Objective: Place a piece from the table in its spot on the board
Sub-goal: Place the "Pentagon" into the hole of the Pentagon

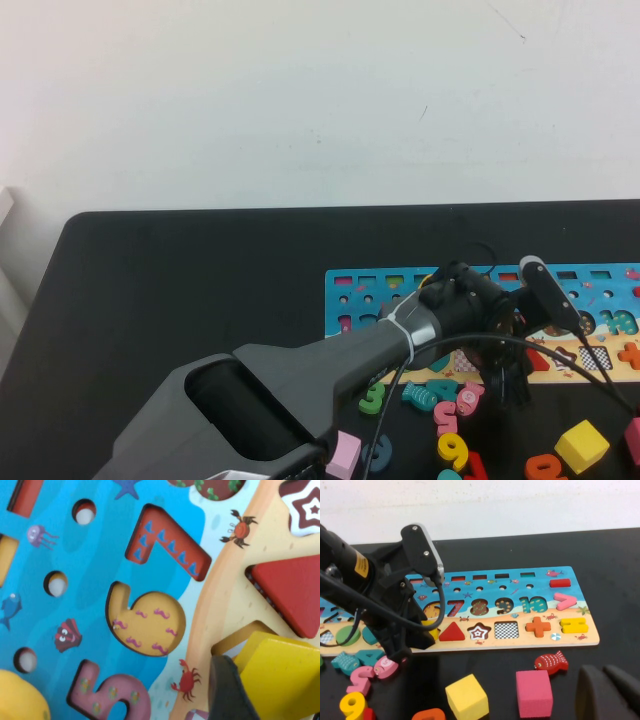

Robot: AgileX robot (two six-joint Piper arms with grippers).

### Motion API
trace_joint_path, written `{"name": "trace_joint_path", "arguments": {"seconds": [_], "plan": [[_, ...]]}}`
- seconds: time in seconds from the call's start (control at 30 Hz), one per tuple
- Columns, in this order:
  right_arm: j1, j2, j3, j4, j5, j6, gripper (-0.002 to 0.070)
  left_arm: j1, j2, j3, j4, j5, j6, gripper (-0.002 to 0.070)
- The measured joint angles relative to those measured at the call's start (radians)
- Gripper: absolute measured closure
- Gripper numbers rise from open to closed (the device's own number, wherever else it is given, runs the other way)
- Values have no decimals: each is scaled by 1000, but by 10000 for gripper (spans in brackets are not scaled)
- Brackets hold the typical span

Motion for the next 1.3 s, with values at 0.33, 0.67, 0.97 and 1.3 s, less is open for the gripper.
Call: {"name": "trace_joint_path", "arguments": {"seconds": [0.33, 0.67, 0.97, 1.3], "plan": [[0, 0, 0, 0, 0, 0, 657, 0, 0, 0, 0, 0, 19, 300], [0, 0, 0, 0, 0, 0, 657, 0, 0, 0, 29, -10, 19, 224], [0, 0, 0, 0, 0, 0, 657, 0, 10, -106, 83, 67, 19, 151], [0, 0, 0, 0, 0, 0, 657, 0, 10, -209, 85, 230, 15, 284]]}}
